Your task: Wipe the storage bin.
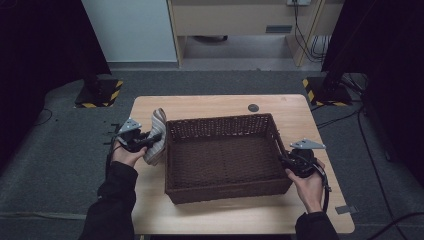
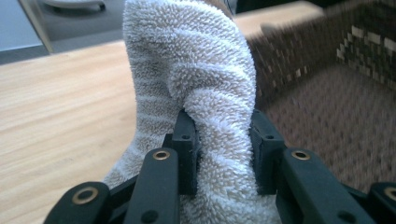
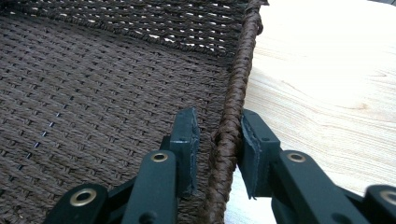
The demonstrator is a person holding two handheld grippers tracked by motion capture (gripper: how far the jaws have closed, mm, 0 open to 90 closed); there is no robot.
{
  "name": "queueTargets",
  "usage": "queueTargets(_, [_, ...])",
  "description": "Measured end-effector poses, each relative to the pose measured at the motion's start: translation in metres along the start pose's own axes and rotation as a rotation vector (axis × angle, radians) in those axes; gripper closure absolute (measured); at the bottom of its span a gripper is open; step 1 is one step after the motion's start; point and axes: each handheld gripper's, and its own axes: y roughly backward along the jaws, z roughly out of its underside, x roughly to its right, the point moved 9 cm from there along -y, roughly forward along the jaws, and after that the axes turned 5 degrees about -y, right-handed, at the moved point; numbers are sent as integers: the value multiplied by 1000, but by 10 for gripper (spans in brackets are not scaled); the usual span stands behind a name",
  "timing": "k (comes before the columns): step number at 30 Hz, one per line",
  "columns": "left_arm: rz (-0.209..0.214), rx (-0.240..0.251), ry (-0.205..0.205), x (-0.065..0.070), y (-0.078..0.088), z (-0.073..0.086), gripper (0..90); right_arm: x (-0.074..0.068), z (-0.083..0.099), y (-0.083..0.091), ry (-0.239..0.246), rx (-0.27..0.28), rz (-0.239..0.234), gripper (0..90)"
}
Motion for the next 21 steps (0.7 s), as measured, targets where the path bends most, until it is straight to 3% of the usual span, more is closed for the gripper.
queueTargets(5, [-13,-77,-9,0,-23,19,673,0,0,1,4,1,1,687])
queueTargets(10, [-11,-208,-51,2,-46,49,672,0,0,0,1,1,3,691])
queueTargets(13, [-5,-185,-22,0,-43,48,672,0,0,1,0,0,7,695])
queueTargets(15, [-9,-160,3,-3,-32,45,673,0,1,1,-6,0,6,695])
queueTargets(21, [5,-28,-9,3,11,19,670,-1,1,2,-2,1,0,679])
